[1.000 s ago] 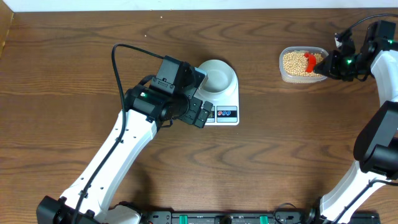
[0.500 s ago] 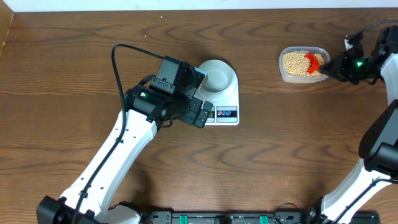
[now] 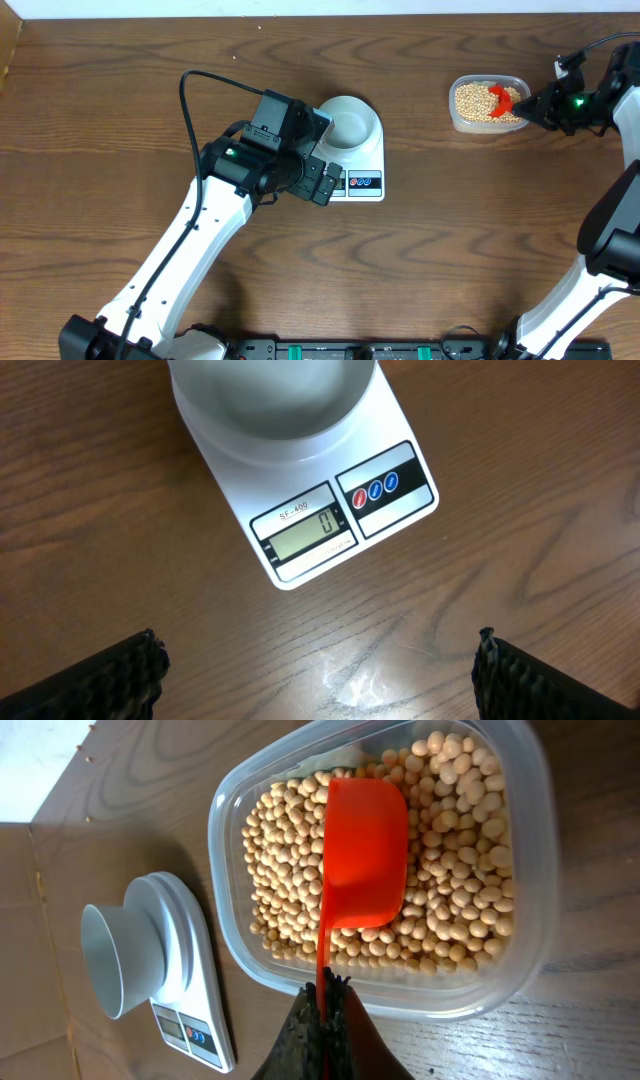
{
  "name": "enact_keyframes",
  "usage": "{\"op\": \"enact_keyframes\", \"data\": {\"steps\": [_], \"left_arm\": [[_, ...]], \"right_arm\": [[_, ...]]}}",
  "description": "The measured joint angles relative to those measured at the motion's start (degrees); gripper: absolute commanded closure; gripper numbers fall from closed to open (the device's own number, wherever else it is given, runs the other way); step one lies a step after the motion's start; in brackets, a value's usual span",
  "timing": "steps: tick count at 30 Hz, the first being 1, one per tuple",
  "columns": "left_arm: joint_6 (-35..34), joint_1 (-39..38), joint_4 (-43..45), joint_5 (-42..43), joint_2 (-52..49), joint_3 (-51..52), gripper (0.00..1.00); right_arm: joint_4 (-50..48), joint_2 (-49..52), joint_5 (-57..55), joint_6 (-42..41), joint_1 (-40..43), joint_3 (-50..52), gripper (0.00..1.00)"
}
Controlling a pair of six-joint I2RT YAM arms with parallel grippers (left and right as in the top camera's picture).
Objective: Scoop item into bowl and weigh 50g on scale
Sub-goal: 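Drag the red scoop through the soybeans with the right gripper to fill it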
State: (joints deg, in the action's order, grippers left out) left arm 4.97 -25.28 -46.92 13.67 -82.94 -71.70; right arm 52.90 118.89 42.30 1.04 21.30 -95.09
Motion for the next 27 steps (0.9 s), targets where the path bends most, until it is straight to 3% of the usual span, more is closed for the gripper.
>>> {"op": "enact_keyframes", "data": {"steps": [27], "left_arm": [[0.0, 0.0, 0.0, 0.0, 0.0, 0.0, 0.00]], "right_arm": [[0.3, 4.3, 5.8, 0.0, 0.7, 0.0, 0.99]]}}
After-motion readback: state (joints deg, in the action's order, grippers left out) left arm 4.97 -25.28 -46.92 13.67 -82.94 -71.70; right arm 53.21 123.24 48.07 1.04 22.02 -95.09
